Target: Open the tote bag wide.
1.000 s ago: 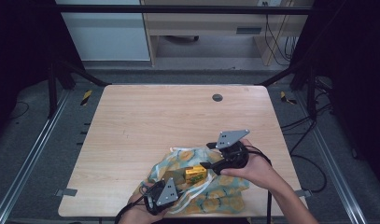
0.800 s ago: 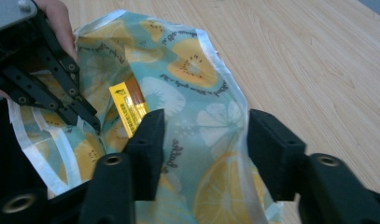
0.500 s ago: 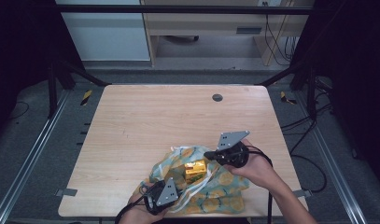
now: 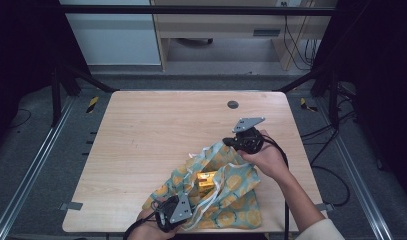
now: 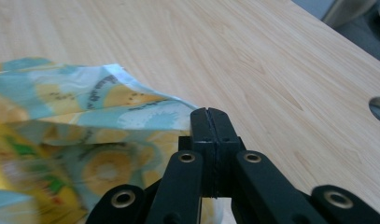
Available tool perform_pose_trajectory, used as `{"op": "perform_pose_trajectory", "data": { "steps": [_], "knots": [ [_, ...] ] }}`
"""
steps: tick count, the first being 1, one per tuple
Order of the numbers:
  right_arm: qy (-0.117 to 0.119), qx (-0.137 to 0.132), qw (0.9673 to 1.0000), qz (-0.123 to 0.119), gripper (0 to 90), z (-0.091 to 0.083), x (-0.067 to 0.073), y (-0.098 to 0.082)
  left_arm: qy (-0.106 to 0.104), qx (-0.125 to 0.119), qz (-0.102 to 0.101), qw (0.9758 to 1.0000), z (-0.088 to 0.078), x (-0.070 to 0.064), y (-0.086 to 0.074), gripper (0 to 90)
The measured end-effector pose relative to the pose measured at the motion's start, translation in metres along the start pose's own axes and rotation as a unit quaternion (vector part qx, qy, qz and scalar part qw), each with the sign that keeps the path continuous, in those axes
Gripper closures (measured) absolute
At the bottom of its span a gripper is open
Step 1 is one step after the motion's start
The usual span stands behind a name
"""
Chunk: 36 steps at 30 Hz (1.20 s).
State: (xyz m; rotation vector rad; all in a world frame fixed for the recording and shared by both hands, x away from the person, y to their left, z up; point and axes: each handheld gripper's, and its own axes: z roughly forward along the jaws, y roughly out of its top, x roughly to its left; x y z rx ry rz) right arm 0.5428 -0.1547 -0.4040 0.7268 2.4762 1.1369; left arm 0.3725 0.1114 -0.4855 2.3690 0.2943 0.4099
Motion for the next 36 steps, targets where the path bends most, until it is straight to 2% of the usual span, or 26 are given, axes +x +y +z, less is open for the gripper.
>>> {"op": "perform_pose_trajectory", "data": {
  "steps": [1,4,5,11,16,19,26,30,31,34,35,36],
  "knots": [
    [-0.001,0.005,0.9999,0.011,90.0,0.007,-0.006,-0.002,-0.001,0.004,0.001,1.0,0.0,0.0,0.0,90.0],
    [-0.008,0.015,0.9997,0.017,90.0,0.015,-0.009,-0.005,-0.002,0.007,0.002,1.0,0.001,-0.001,-0.001,90.0],
    [-0.009,0.025,0.9994,0.024,90.0,0.024,-0.012,-0.009,-0.002,0.012,0.006,0.9999,0.001,-0.001,-0.001,90.0],
    [-0.013,0.049,0.9982,0.032,90.0,0.039,-0.015,-0.019,-0.001,0.014,0.005,0.9999,0.002,-0.003,-0.002,90.0],
    [-0.013,0.06,0.9975,0.035,90.0,0.043,-0.016,-0.024,-0.003,0.019,0.008,0.9998,0.004,-0.005,-0.002,90.0],
    [-0.013,0.076,0.9964,0.036,90.0,0.049,-0.015,-0.031,-0.005,0.024,0.012,0.9996,0.005,-0.007,-0.003,90.0],
    [-0.015,0.085,0.9957,0.033,90.0,0.052,-0.013,-0.034,-0.009,0.03,0.012,0.9994,0.005,-0.006,-0.004,90.0],
    [-0.012,0.086,0.9956,0.035,90.0,0.051,-0.013,-0.036,-0.011,0.027,0.005,0.9996,0.004,-0.005,-0.004,89.0],
    [-0.011,0.082,0.9958,0.039,88.4,0.05,-0.013,-0.038,-0.01,0.017,-0.001,0.9998,0.001,-0.005,-0.003,89.0],
    [-0.023,0.046,0.9976,0.046,72.2,0.037,-0.013,-0.035,0.011,-0.017,-0.018,0.9996,-0.009,-0.002,-0.001,78.0],
    [-0.028,0.035,0.9976,0.052,67.4,0.032,-0.012,-0.033,0.022,-0.032,-0.026,0.9989,-0.015,0.0,-0.001,75.1],
    [-0.035,0.016,0.9978,0.055,62.0,0.022,-0.012,-0.03,0.027,-0.047,-0.025,0.9983,-0.018,0.001,-0.001,73.4]
  ]
}}
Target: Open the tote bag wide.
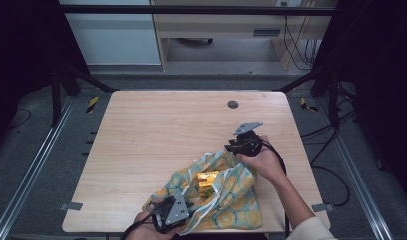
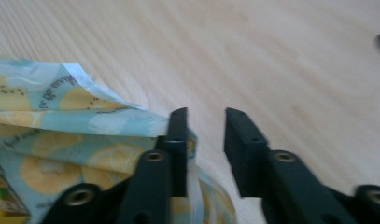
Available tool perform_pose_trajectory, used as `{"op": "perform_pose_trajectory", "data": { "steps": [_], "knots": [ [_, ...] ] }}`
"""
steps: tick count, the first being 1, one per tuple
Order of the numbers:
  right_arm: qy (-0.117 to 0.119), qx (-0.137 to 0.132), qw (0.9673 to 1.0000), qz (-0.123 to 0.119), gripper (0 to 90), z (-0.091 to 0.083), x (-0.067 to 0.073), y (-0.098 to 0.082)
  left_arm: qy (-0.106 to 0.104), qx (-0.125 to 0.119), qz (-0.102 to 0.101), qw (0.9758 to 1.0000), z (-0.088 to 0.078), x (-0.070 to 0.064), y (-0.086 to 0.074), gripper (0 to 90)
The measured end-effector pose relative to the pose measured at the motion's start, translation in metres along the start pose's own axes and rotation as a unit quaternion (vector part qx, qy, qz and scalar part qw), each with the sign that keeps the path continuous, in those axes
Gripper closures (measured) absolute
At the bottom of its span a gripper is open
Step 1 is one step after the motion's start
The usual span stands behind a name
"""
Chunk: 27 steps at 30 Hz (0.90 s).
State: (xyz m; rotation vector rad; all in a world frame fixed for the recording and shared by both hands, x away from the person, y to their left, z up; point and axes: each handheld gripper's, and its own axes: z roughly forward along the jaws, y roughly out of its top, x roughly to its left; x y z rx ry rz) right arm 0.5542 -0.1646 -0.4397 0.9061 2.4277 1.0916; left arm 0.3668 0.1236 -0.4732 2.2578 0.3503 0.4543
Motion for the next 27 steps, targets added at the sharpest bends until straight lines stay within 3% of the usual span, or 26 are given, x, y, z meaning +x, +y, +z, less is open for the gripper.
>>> {"op": "perform_pose_trajectory", "data": {
  "steps": [2,3,4,5,12,17,20,23,25,26,27],
  "knots": [
    [-0.004,-0.02,0.9997,0.009,53.6,-0.017,0.0,0.006,0.006,-0.009,-0.011,0.9999,-0.006,0.001,0.0,69.9],
    [0.001,-0.042,0.9991,0.01,49.2,-0.035,0.002,0.012,0.016,-0.016,-0.01,0.9997,-0.008,0.002,0.0,67.3],
    [0.001,-0.042,0.9991,0.01,49.2,-0.035,0.002,0.012,0.016,-0.024,-0.006,0.9996,-0.01,0.002,0.001,67.3],
    [0.003,-0.064,0.9979,0.006,46.9,-0.053,0.007,0.015,0.015,-0.028,-0.017,0.9994,-0.013,0.001,0.002,65.0],
    [0.021,-0.081,0.9962,-0.022,44.6,-0.085,0.03,0.005,0.038,-0.061,-0.016,0.9973,-0.031,0.003,0.012,62.4],
    [0.059,-0.06,0.9961,-0.027,41.2,-0.088,0.045,-0.017,0.038,-0.06,-0.024,0.9972,-0.032,0.004,0.015,62.9],
    [0.073,-0.05,0.9955,-0.033,41.4,-0.089,0.053,-0.029,0.021,-0.029,-0.015,0.9993,-0.02,0.001,0.011,64.3],
    [0.082,-0.04,0.995,-0.04,42.4,-0.089,0.058,-0.038,0.014,-0.015,-0.009,0.9997,-0.014,-0.001,0.008,64.8],
    [0.086,-0.024,0.9945,-0.054,47.2,-0.088,0.063,-0.048,0.003,-0.003,-0.005,1.0,-0.009,-0.002,0.005,64.8],
    [0.087,-0.016,0.9943,-0.06,53.6,-0.087,0.065,-0.053,0.001,0.002,-0.004,1.0,-0.008,-0.002,0.004,64.5],
    [0.088,-0.009,0.9934,-0.073,66.4,-0.087,0.067,-0.06,0.0,0.005,-0.004,1.0,-0.007,-0.002,0.003,64.7]
  ]
}}
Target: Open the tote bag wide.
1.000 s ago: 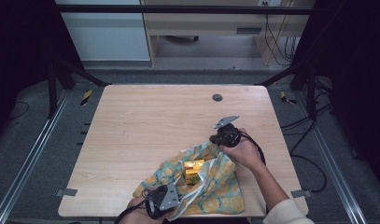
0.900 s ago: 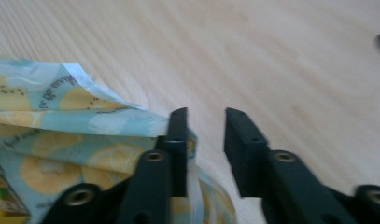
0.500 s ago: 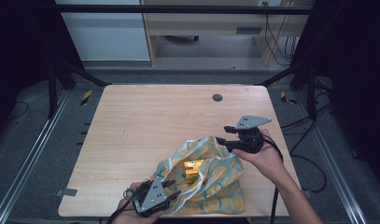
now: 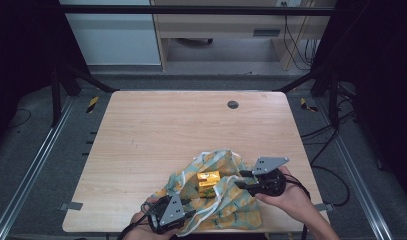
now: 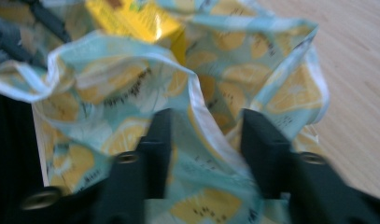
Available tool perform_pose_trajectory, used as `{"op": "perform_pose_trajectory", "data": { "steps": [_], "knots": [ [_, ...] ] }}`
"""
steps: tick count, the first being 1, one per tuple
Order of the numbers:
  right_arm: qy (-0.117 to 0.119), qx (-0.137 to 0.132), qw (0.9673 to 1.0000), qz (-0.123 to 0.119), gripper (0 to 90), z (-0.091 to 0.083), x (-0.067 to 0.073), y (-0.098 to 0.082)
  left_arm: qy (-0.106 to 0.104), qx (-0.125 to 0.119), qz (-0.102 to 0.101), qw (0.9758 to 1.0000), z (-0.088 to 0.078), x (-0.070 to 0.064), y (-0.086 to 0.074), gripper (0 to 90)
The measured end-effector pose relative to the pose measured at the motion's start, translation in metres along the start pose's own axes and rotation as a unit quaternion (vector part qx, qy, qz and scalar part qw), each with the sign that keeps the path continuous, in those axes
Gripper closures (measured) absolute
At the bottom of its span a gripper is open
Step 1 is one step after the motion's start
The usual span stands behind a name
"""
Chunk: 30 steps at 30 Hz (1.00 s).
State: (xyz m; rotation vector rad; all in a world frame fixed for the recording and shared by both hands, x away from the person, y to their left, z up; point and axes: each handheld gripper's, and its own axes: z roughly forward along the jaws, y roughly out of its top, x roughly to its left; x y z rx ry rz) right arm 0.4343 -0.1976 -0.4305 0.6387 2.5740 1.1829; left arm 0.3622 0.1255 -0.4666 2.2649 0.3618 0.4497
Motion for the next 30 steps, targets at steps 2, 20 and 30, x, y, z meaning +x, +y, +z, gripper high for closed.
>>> {"op": "perform_pose_trajectory", "data": {
  "steps": [2,20,30],
  "knots": [
    [0.007,0.0,1.0,0.0,72.6,0.0,0.001,-0.003,0.0,0.007,-0.002,1.0,0.002,0.0,-0.002,65.0],
    [0.049,0.069,0.9957,-0.039,90.0,0.008,0.027,-0.057,0.049,0.08,-0.014,0.9955,0.01,0.021,-0.022,68.5],
    [0.006,0.01,0.9995,-0.029,42.1,-0.009,0.029,-0.048,0.038,-0.043,-0.045,0.9973,-0.009,0.02,-0.002,45.8]
  ]
}}
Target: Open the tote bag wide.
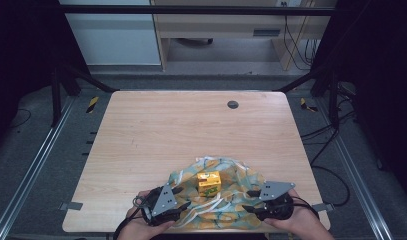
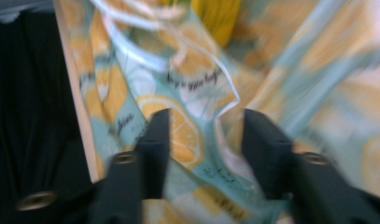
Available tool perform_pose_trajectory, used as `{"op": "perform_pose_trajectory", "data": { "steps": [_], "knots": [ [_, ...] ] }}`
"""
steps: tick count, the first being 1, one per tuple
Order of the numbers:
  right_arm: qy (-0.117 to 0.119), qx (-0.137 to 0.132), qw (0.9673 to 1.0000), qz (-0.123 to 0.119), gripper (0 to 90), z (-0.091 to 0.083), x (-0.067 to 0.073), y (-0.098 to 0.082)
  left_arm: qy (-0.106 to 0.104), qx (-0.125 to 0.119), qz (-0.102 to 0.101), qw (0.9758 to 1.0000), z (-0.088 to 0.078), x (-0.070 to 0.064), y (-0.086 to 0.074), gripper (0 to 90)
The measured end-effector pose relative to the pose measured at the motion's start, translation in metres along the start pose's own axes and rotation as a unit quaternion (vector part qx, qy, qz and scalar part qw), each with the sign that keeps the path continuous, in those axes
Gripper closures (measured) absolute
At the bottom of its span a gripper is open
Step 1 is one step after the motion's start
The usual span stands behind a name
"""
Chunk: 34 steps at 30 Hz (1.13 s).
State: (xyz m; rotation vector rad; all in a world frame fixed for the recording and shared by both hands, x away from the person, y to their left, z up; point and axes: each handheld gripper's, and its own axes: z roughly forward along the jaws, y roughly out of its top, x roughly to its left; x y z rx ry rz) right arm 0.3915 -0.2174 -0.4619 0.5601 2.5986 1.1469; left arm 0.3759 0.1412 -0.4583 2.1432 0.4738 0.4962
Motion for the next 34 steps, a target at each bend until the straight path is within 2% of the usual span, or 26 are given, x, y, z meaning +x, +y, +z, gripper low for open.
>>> {"op": "perform_pose_trajectory", "data": {
  "steps": [1,2,3,4,5,6,7,8,9,11,14,17,18,20,22,25,26,27,28,29,32,34],
  "knots": [
    [-0.01,-0.008,0.9999,0.002,36.8,-0.005,0.0,0.003,-0.001,-0.028,-0.008,0.9996,-0.006,0.001,0.01,42.6],
    [-0.01,-0.008,0.9999,0.002,36.8,-0.005,0.0,0.003,-0.001,-0.028,-0.008,0.9996,-0.006,0.001,0.01,40.8],
    [-0.024,-0.027,0.9993,0.003,28.6,-0.015,-0.002,0.008,0.001,-0.039,-0.012,0.9992,-0.009,0.003,0.016,38.3],
    [-0.031,-0.035,0.9989,0.005,25.2,-0.02,-0.004,0.011,0.005,-0.045,-0.015,0.9988,-0.012,0.005,0.021,35.6],
    [-0.031,-0.035,0.9989,0.005,25.2,-0.02,-0.004,0.011,0.008,-0.048,-0.018,0.9987,-0.014,0.008,0.025,35.6],
    [-0.048,-0.051,0.9974,0.018,20.4,-0.03,-0.01,0.014,0.011,-0.048,-0.025,0.9985,-0.015,0.011,0.028,31.5],
    [-0.048,-0.051,0.9974,0.018,20.4,-0.03,-0.01,0.014,0.017,-0.048,-0.03,0.9983,-0.017,0.016,0.031,31.5],
    [-0.065,-0.068,0.9949,0.036,16.5,-0.038,-0.019,0.016,0.028,-0.049,-0.043,0.9975,-0.019,0.026,0.033,29.4],
    [-0.065,-0.068,0.9949,0.036,16.5,-0.038,-0.019,0.016,0.028,-0.049,-0.043,0.9975,-0.019,0.026,0.033,28.2],
    [-0.073,-0.076,0.9928,0.056,14.2,-0.042,-0.028,0.017,0.038,-0.047,-0.059,0.9964,-0.02,0.037,0.034,26.6],
    [-0.095,-0.098,0.9861,0.095,10.4,-0.047,-0.044,0.015,0.065,-0.047,-0.073,0.9941,-0.026,0.053,0.03,24.0],
    [-0.129,-0.103,0.9766,0.138,9.3,-0.045,-0.062,0.009,0.101,-0.031,-0.081,0.991,-0.032,0.074,0.023,20.4],
    [-0.138,-0.101,0.9739,0.149,9.2,-0.043,-0.065,0.007,0.123,-0.027,-0.091,0.9878,-0.035,0.083,0.018,20.0],
    [-0.16,-0.094,0.9675,0.171,8.1,-0.037,-0.074,-0.001,0.149,-0.021,-0.12,0.9813,-0.038,0.099,0.006,19.2],
    [-0.184,-0.087,0.9601,0.192,8.6,-0.03,-0.081,-0.008,0.178,-0.009,-0.146,0.9731,-0.041,0.114,-0.01,18.0],
    [-0.214,-0.065,0.9497,0.219,9.8,-0.021,-0.085,-0.019,0.222,0.025,-0.152,0.9627,-0.043,0.125,-0.033,15.9],
    [-0.23,-0.051,0.9402,0.246,10.5,-0.016,-0.088,-0.03,0.234,0.045,-0.159,0.9581,-0.044,0.129,-0.046,15.4],
    [-0.23,-0.051,0.9402,0.246,10.5,-0.016,-0.088,-0.03,0.234,0.045,-0.159,0.9581,-0.044,0.129,-0.046,14.9],
    [-0.233,-0.049,0.9378,0.253,10.5,-0.014,-0.088,-0.033,0.234,0.052,-0.168,0.9563,-0.043,0.131,-0.052,14.9],
    [-0.234,-0.043,0.9357,0.261,10.5,-0.012,-0.087,-0.037,0.23,0.057,-0.173,0.956,-0.043,0.131,-0.054,14.1],
    [-0.244,-0.021,0.9362,0.252,10.3,-0.009,-0.085,-0.043,0.232,0.065,-0.17,0.9557,-0.043,0.134,-0.058,11.0],
    [-0.245,-0.018,0.9351,0.256,10.3,-0.009,-0.084,-0.045,0.23,0.066,-0.174,0.9553,-0.043,0.136,-0.06,9.3]
  ]
}}
